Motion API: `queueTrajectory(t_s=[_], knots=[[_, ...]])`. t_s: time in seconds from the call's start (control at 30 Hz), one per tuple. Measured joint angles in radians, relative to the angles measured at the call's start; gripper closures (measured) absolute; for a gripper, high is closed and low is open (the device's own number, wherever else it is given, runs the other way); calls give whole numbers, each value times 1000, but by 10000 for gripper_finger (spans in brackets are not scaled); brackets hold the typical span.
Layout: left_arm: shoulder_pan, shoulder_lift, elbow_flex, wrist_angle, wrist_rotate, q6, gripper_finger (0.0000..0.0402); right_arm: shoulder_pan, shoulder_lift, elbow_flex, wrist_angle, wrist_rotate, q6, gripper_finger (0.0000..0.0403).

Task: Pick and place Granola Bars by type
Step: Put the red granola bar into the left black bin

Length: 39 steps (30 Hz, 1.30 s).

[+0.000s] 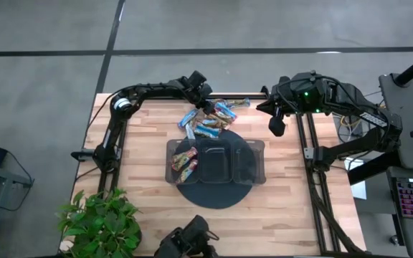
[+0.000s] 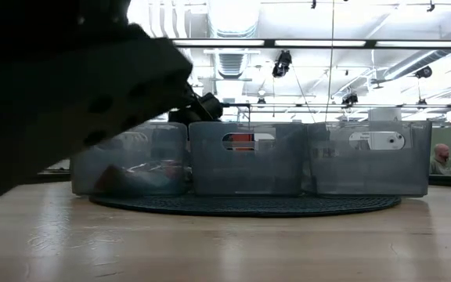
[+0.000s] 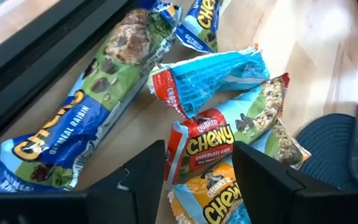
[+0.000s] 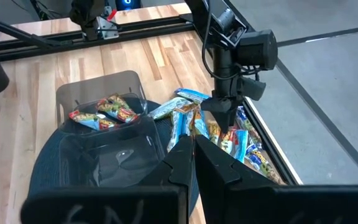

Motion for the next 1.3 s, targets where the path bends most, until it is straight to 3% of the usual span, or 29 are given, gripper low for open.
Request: queueTrajectory(t_s=[0.6,0.73,1.3], knots=[[0,-5,62,-8,68,-9,232,0,0,0,0,0,-15,394],[-1,-5,70,-1,174,-44,232,0,0,0,1,0,-16,394],[-59,-5,114,1,179,-50,232,0,0,0,3,1,-16,394]])
